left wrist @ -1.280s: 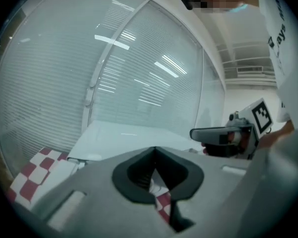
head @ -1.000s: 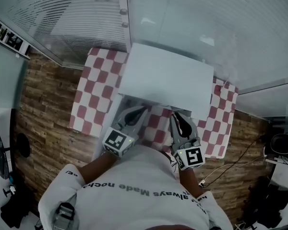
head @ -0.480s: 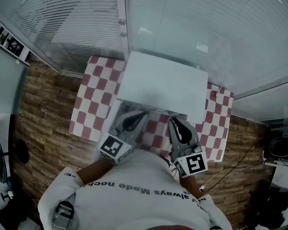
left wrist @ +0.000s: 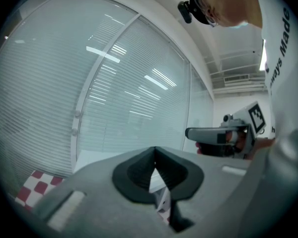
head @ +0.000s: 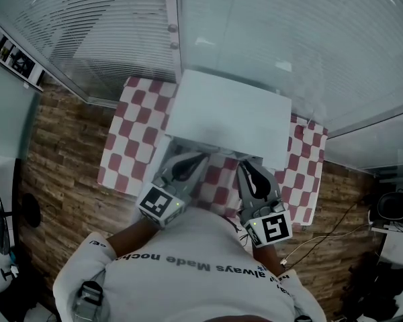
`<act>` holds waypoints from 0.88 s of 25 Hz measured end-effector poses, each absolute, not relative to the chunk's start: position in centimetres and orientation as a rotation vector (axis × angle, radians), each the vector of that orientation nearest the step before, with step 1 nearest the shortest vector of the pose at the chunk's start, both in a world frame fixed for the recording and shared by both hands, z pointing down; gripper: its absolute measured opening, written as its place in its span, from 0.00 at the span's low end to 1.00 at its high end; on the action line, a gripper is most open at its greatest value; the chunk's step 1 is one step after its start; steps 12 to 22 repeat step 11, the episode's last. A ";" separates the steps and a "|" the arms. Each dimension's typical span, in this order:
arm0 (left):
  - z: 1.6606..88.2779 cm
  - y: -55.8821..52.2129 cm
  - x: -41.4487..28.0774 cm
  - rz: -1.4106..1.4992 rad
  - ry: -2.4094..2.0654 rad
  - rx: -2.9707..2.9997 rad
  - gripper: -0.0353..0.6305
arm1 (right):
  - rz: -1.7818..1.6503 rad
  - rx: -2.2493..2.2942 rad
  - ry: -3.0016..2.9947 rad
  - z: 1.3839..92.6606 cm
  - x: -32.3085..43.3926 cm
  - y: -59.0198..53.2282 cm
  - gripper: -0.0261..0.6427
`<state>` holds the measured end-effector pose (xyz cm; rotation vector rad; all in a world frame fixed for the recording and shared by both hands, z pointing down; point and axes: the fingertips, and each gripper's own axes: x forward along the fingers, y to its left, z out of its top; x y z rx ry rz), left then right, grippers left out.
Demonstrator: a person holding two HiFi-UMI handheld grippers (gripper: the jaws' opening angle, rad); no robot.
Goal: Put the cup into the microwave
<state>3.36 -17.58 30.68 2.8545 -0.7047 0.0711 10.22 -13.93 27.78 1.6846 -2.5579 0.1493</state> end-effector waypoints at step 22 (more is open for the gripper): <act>30.5 -17.2 3.2 0.079 -0.704 2.839 0.06 | 0.147 1.685 -2.559 27.4 9.9 -13.8 0.10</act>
